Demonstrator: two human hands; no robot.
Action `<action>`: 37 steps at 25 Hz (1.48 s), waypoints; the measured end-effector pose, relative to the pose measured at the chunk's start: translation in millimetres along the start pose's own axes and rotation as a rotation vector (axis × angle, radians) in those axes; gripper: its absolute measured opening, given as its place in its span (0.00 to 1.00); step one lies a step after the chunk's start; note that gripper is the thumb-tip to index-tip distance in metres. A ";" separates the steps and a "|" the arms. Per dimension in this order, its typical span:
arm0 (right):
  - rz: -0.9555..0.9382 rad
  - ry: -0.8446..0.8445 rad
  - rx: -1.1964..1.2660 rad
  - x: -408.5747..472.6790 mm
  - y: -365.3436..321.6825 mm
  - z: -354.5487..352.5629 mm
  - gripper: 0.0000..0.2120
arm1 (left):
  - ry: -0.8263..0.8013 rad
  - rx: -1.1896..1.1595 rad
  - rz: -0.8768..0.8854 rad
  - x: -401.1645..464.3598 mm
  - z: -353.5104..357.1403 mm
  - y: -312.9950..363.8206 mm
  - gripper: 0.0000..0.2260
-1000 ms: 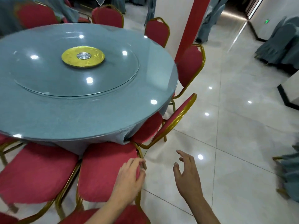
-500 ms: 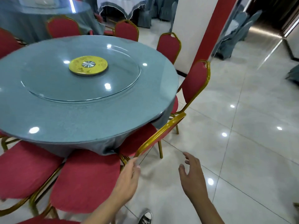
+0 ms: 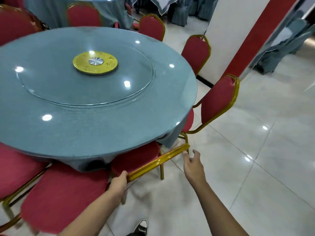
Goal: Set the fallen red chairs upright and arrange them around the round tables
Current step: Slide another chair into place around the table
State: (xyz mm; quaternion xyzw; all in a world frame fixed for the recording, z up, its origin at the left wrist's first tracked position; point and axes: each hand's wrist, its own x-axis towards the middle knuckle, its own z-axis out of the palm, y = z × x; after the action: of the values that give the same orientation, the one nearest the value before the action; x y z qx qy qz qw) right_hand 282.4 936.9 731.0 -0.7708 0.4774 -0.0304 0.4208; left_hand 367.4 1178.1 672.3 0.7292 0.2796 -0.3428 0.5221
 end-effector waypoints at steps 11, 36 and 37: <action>0.201 -0.188 0.133 123.5 -14.8 -10.0 0.16 | 0.204 -0.243 -0.090 9.6 79.8 -15.2 0.11; -0.247 -0.026 -0.601 165.2 50.6 -100.1 0.26 | 0.089 -0.217 -0.110 -84.3 179.2 -48.0 0.19; -0.330 0.026 -0.666 156.9 49.0 -100.6 0.25 | 0.079 -0.180 -0.072 -88.4 168.7 -52.8 0.18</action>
State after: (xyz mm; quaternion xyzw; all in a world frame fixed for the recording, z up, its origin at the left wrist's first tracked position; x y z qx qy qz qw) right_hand 287.5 745.7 706.8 -0.9316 0.3357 0.0495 0.1300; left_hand 238.1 1028.6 675.2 0.6819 0.3558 -0.3060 0.5611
